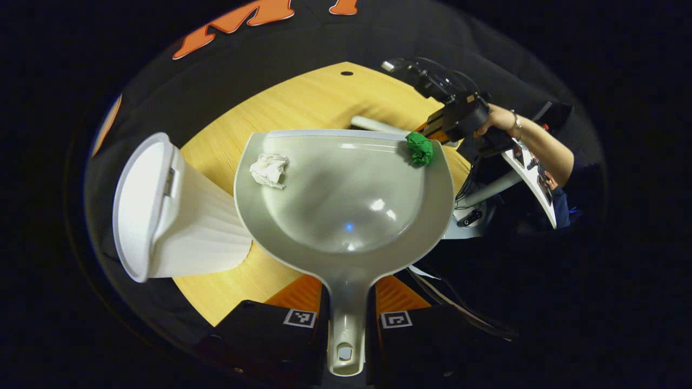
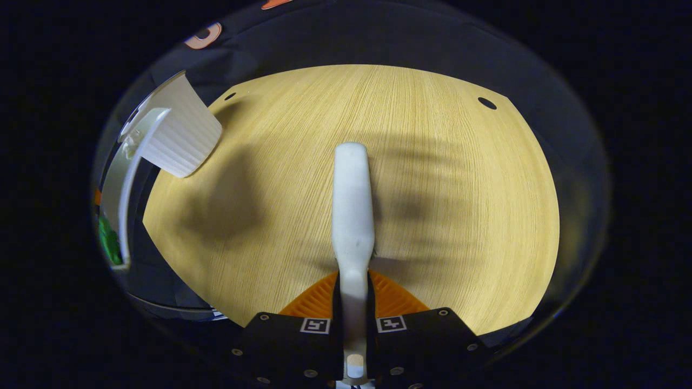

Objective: Pick up the small broom and dustpan from the desktop, sweep the trash into the dustpan with the broom, and then empty the trash into the garbage bin.

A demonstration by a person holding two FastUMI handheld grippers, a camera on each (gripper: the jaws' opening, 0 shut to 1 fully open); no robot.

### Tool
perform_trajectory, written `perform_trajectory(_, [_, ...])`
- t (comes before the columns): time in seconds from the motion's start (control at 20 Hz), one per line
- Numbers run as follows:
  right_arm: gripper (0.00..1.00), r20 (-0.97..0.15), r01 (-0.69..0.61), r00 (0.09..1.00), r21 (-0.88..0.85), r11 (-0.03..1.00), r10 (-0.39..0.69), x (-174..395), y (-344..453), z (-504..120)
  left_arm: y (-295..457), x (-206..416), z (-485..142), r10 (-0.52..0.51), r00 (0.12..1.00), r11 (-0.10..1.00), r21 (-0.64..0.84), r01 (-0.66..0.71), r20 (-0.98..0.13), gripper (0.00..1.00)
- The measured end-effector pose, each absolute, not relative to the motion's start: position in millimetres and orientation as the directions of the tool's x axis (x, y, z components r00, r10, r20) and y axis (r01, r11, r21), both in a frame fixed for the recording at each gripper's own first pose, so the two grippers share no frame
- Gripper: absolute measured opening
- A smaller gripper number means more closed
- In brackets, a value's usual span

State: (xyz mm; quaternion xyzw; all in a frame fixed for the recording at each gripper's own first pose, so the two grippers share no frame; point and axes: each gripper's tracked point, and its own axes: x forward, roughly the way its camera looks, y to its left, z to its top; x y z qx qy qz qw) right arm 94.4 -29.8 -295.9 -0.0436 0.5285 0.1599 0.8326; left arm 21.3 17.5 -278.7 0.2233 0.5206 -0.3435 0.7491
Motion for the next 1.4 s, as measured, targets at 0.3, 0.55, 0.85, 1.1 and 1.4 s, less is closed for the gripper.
perform_trajectory(0.3, [0.16, -0.894, -0.35, 0.376, 0.107, 0.931, 0.244, 115, -18, -287, 27, 55, -210, -0.278, 0.297, 0.686, 0.027, 0.727, -0.913, 0.29])
perform_trajectory(0.55, [0.16, -0.893, -0.363, 0.368, 0.119, 0.924, 0.26, 123, -15, -283, 68, 104, -161, -0.231, 0.388, 0.79, 0.061, 0.611, -0.892, 0.29])
perform_trajectory(0.85, [0.16, -0.888, -0.373, 0.37, 0.127, 0.919, 0.273, 135, -16, -280, 206, 159, -138, 0.019, 0.472, 0.875, 0.242, 0.418, -0.881, 0.29])
perform_trajectory(1.1, [0.16, -0.885, -0.371, 0.374, 0.132, 0.919, 0.278, 130, -33, -271, 260, 170, -152, 0.228, 0.469, 0.819, 0.429, 0.381, -0.853, 0.29])
perform_trajectory(1.4, [0.16, -0.885, -0.363, 0.372, 0.14, 0.921, 0.281, 132, -39, -269, 292, 180, -142, 0.422, 0.463, 0.621, 0.62, 0.479, -0.78, 0.29])
